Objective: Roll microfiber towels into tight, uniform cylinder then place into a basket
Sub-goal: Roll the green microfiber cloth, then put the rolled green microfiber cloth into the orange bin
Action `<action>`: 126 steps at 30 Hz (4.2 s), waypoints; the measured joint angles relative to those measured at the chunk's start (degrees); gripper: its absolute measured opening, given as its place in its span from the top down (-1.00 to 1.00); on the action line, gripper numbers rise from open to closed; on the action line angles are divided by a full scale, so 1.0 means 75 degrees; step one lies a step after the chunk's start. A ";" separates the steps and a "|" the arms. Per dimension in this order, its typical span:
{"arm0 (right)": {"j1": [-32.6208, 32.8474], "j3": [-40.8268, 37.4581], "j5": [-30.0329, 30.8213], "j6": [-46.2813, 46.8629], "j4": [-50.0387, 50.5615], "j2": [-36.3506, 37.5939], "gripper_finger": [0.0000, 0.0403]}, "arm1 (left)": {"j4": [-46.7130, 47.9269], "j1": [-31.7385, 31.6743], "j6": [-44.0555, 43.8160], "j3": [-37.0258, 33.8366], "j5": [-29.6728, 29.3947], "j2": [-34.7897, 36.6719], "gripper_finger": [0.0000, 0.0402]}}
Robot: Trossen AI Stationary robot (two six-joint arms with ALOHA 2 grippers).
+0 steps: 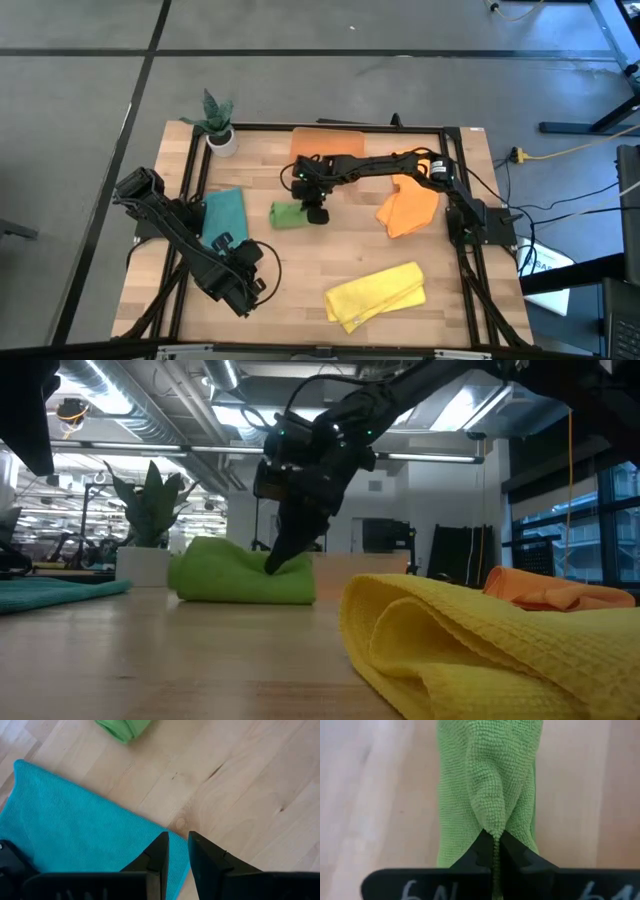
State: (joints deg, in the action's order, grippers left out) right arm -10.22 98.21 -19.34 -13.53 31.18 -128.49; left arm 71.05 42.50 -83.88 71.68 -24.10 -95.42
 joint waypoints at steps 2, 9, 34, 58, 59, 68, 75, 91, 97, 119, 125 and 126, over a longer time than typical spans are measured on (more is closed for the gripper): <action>0.0003 0.0000 0.0396 0.0004 -0.0038 0.0000 0.92 | 0.0000 0.0000 0.0001 0.0000 0.0000 0.0000 0.68; 0.0003 0.0000 0.1028 -0.0001 -0.0138 0.0000 0.77 | 0.0000 0.0000 0.0000 0.0000 0.0000 0.0000 0.68; 0.0006 0.0000 0.1046 0.0368 -0.0226 0.0003 0.61 | -0.0026 0.0000 0.0000 0.0000 -0.0003 0.0000 0.68; -0.0020 0.1086 0.1570 0.0012 0.0769 0.0017 0.13 | -0.0023 0.0000 -0.0004 0.0000 -0.0003 0.0000 0.68; -0.0020 0.1192 0.1670 -0.0005 0.0884 0.0016 0.13 | -0.0023 0.0000 -0.0006 0.0000 -0.0003 0.0000 0.68; 0.0200 0.1743 0.1786 -0.0727 0.1530 0.0098 0.13 | -0.0017 0.0034 -0.0181 0.0000 -0.0090 0.0000 0.68; 0.0585 0.1481 0.1767 -0.1193 0.1898 0.0116 0.13 | -0.0008 0.0288 -0.0525 0.0000 -0.0112 0.0000 0.68; 0.0375 0.0184 0.1971 -0.1462 -0.0502 0.0105 0.13 | 0.0012 0.0405 -0.0609 -0.0001 -0.0189 0.0000 0.68; 0.0122 -0.0351 0.1977 -0.1439 -0.1038 0.0102 0.13 | 0.0012 0.0370 -0.0612 0.0000 -0.0189 0.0000 0.68; 0.0056 0.0476 0.1882 -0.0776 -0.0873 0.0146 0.13 | -0.0037 0.0265 -0.0617 -0.0001 -0.0181 0.0000 0.68; 0.0252 0.0509 0.0226 -0.0897 -0.0829 0.0152 0.13 | -0.0029 0.0265 -0.0603 0.0000 -0.0178 0.0000 0.68; 0.0272 0.0469 0.0073 -0.1013 -0.0833 0.0152 0.13 | -0.0024 0.0265 -0.0603 0.0000 -0.0178 0.0000 0.68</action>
State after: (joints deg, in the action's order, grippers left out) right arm -8.18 101.73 -18.79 -21.12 24.93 -127.35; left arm 70.87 44.49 -88.40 71.68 -25.43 -95.42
